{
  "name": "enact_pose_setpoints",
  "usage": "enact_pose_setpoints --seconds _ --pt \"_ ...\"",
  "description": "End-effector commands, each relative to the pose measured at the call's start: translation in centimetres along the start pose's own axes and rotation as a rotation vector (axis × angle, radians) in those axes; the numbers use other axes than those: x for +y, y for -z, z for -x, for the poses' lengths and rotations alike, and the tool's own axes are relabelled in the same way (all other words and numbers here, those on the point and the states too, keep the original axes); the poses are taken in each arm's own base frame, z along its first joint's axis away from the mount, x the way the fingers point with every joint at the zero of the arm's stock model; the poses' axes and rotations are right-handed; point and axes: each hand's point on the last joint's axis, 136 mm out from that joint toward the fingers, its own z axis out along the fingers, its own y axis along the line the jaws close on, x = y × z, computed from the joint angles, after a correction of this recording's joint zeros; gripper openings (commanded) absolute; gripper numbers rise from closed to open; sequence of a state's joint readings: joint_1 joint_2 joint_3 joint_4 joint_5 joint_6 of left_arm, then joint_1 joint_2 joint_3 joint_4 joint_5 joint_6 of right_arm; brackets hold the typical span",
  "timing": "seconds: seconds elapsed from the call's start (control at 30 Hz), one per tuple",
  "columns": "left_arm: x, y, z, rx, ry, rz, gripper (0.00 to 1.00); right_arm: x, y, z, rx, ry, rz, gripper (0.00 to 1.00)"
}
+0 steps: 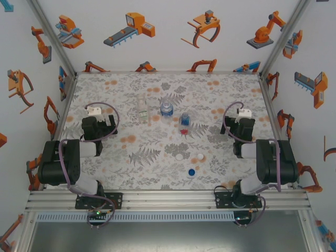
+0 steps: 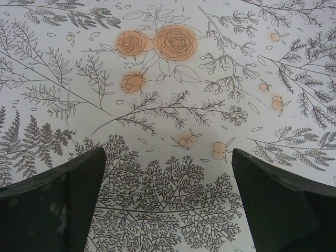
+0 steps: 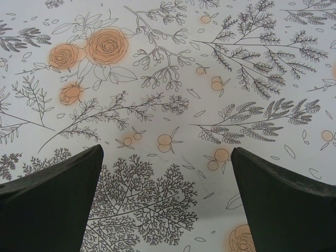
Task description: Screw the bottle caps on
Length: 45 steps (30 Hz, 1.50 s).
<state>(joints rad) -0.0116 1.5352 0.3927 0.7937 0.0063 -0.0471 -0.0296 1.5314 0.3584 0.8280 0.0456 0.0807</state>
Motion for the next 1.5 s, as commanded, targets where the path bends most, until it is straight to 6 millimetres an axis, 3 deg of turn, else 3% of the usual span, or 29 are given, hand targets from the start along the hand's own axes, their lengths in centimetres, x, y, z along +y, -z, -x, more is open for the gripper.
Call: enact_pose_setpoints --seconds 0.0,0.17,0.33,0.57,0.8,1.1,1.23,1.47 --pt "0.3 -0.3 1.5 -0.045 -0.011 0.01 0.97 -0.4 -0.4 2.0 -0.058 0.001 -0.016 0.99" --pt "0.4 -0.2 2.0 -0.034 -0.018 0.03 0.97 -0.3 -0.2 2.1 -0.067 0.011 -0.009 0.99" --pt "0.5 0.5 3.2 -0.037 -0.019 0.057 0.97 0.5 1.4 3.5 -0.108 0.03 0.034 0.99" --pt "0.4 2.6 6.0 -0.051 -0.017 0.084 0.97 3.1 3.8 5.8 -0.107 0.085 0.175 0.96" --pt "-0.8 5.3 9.1 -0.02 0.085 0.029 0.97 8.8 7.9 7.0 -0.103 0.144 0.469 0.93" --pt "-5.5 10.7 11.5 0.114 0.095 -0.236 0.97 16.1 12.8 7.3 -0.148 0.254 0.826 0.92" --pt "-7.3 12.6 11.7 0.139 0.042 -0.346 0.97 19.3 13.5 7.9 -0.165 0.3 0.97 0.92" --pt "-7.6 13.1 11.1 0.068 0.023 -0.375 0.97 23.5 12.1 9.0 -0.166 0.357 1.112 0.92"
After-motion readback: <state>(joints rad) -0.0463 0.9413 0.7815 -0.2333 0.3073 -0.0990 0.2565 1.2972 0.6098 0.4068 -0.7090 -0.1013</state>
